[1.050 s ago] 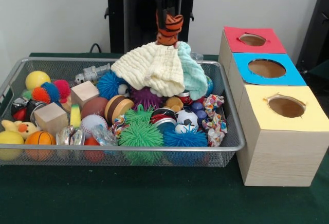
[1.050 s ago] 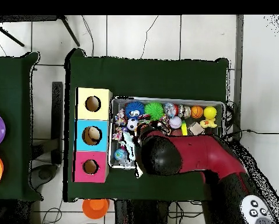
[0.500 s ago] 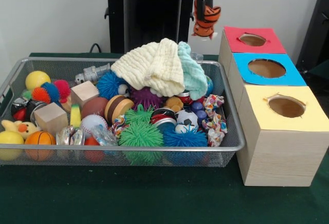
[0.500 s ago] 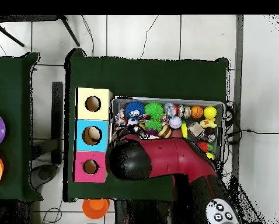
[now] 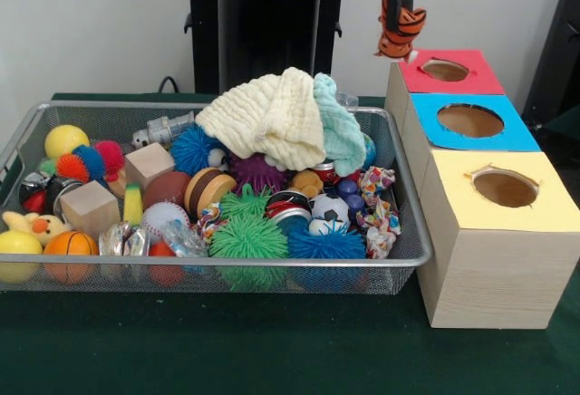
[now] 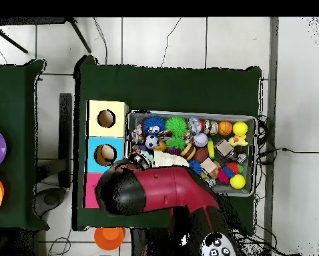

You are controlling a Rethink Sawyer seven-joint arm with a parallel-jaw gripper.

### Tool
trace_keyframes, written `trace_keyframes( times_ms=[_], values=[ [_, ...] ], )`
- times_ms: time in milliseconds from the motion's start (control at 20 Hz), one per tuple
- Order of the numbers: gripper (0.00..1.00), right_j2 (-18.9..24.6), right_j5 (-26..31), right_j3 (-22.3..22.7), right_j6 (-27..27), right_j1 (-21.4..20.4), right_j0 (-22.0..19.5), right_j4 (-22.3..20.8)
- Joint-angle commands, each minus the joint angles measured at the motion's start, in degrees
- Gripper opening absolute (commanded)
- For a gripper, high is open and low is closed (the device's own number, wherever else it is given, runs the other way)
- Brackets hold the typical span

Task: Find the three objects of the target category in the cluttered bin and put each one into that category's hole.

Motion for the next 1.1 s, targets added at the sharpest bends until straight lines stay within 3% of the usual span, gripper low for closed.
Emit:
trace_keyframes(
  times_ms=[50,1100],
  values=[
    [0.00,-6.76,0.65,4.81,20.17,2.05,3.62,2.59],
    [0.00,-12.17,-9.07,8.58,25.70,5.55,12.75,5.74]
  ],
)
